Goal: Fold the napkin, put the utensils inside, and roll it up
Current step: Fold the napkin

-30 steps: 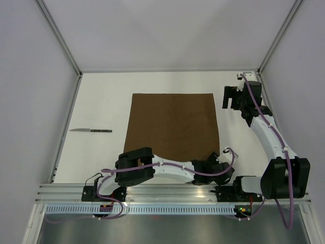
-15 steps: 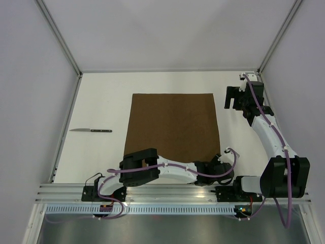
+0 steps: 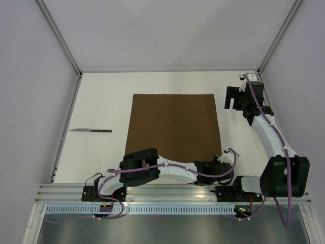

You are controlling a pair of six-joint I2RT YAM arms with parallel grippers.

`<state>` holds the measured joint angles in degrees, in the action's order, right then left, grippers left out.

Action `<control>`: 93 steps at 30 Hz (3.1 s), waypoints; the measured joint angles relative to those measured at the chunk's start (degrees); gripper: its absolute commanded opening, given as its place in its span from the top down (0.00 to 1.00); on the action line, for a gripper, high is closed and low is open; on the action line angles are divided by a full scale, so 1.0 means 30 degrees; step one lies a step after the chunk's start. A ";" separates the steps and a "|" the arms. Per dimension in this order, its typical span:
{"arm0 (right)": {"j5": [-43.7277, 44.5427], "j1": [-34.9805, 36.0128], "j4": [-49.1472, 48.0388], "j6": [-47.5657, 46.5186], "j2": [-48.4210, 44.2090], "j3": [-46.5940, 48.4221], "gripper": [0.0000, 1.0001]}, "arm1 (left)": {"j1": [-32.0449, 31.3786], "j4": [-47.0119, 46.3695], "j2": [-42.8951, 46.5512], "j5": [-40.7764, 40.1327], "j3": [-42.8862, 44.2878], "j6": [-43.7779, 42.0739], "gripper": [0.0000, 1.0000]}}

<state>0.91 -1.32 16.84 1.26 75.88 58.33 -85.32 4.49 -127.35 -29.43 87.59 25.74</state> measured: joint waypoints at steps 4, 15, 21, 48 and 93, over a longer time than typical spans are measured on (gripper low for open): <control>0.0000 -0.0029 0.0000 0.0000 0.0000 0.0000 0.02 | 0.0015 0.0007 0.0160 0.0270 -0.0007 0.0007 0.98; -0.0007 -0.0051 0.0051 0.0000 0.0000 0.0000 0.02 | 0.1698 -0.1122 0.4218 0.3395 -0.2470 0.1472 0.98; -0.0095 -0.0248 0.0117 0.0000 0.0000 0.0000 0.02 | 0.4561 -0.1865 0.5989 0.5799 -0.4335 0.3082 0.98; -0.2025 -0.0634 0.0707 -0.0204 0.0073 0.0262 0.02 | 1.9679 -0.1588 0.7249 1.4163 -0.5501 0.4495 0.98; -0.2696 -0.0634 0.1151 -0.0306 0.0867 0.0364 0.02 | 2.4429 -0.0277 0.5377 1.6007 -0.2528 0.4510 0.98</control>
<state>-7.18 -3.22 20.29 0.34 78.48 59.42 -12.03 3.66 -111.22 18.59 80.01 39.27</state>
